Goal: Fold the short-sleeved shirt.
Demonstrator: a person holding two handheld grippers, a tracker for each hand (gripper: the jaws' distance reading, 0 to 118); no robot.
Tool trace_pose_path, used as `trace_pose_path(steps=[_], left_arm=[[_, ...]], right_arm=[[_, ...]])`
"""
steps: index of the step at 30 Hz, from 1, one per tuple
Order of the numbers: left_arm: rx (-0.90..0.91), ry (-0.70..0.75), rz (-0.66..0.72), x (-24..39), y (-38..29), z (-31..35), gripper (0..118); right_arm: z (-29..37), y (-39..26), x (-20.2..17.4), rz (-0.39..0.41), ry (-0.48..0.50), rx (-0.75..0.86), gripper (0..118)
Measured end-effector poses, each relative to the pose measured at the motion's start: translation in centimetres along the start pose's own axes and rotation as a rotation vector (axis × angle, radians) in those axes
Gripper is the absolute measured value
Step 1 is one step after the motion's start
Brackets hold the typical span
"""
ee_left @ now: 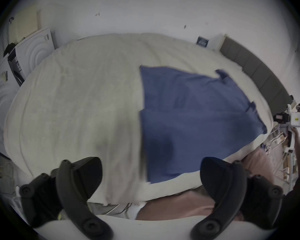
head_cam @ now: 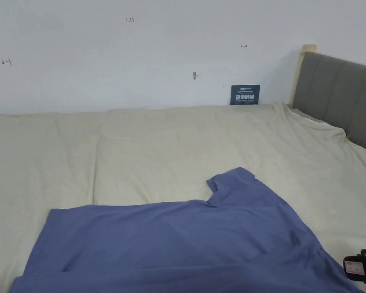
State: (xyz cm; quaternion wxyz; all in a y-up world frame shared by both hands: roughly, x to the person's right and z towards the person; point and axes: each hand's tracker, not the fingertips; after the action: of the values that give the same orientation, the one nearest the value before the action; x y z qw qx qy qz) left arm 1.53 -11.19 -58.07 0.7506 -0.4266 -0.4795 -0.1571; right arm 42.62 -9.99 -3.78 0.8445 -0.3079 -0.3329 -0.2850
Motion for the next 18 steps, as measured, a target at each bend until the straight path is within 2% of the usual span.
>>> trace_pose_path(steps=[1,2,3,4,5,7,8,10,15,17,18], left_arm=[[0.047,-0.023,0.001,0.9,-0.1,0.5,96],[0.121,-0.048,-0.004,2.0,-0.1,0.9,72],[0.188,-0.058,-0.016,3.2,-0.4,1.2,24],[0.241,-0.056,-0.03,4.0,-0.7,1.3,0],[0.264,-0.052,-0.045,5.1,-1.0,1.2,0],[0.313,-0.08,-0.051,6.5,-1.6,1.3,0],[0.329,-0.108,-0.051,6.7,-1.9,1.0,0],[0.412,-0.074,-0.068,7.8,-2.5,1.2,0],[0.645,-0.036,-0.063,8.1,-0.2,3.2,0],[0.611,-0.023,-0.064,7.0,3.5,2.7,0],[0.536,0.031,-0.053,6.2,5.8,1.9,0]], right_arm=[[0.3,-0.1,-1.2,0.003,0.036,0.05,99],[0.6,-0.3,-2.5,-0.006,0.097,0.094,88],[0.7,-0.7,-3.8,-0.018,0.174,0.146,54],[0.6,-0.7,-4.5,-0.035,0.237,0.179,12],[0.4,-0.9,-5.7,-0.043,0.264,0.206,0],[-0.3,-1.6,-7.8,-0.01,0.235,0.265,0],[-0.5,-1.7,-8.7,0.011,0.259,0.275,0],[-0.5,-1.7,-10.3,0.046,0.281,0.318,0],[-0.7,-0.7,-12.1,0.018,0.335,0.354,0],[-1.0,-0.2,-12.7,0.026,0.331,0.359,0],[-1.3,0.2,-12.9,0.038,0.322,0.36,0]])
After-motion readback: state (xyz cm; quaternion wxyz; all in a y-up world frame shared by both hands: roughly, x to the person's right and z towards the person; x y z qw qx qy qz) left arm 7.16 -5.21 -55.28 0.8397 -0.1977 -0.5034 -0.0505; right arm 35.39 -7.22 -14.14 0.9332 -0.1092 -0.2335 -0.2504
